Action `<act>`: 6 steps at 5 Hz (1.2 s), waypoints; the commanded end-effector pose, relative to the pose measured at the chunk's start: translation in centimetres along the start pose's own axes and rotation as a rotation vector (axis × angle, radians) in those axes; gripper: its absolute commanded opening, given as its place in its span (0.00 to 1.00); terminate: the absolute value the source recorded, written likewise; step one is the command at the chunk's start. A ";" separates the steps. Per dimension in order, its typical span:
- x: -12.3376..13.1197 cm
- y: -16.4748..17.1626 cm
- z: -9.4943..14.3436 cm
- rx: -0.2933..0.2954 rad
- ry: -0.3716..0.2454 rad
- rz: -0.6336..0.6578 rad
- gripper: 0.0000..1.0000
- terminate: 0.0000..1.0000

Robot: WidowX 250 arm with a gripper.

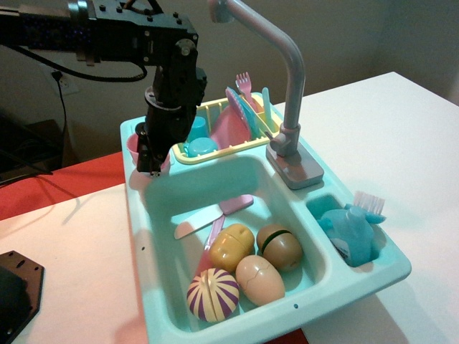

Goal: Put cup from counter to sink

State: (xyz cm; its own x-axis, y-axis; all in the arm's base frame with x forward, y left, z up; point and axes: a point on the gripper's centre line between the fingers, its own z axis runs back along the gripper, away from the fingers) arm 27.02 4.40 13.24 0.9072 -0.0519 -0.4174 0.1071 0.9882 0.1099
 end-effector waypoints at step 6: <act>6.3 -8.8 6.1 0.027 -0.153 -0.101 0.00 0.00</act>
State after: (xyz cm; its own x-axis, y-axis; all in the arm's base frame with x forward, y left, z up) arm 33.29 -5.35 11.92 0.9134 -0.1745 -0.3678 0.2242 0.9697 0.0969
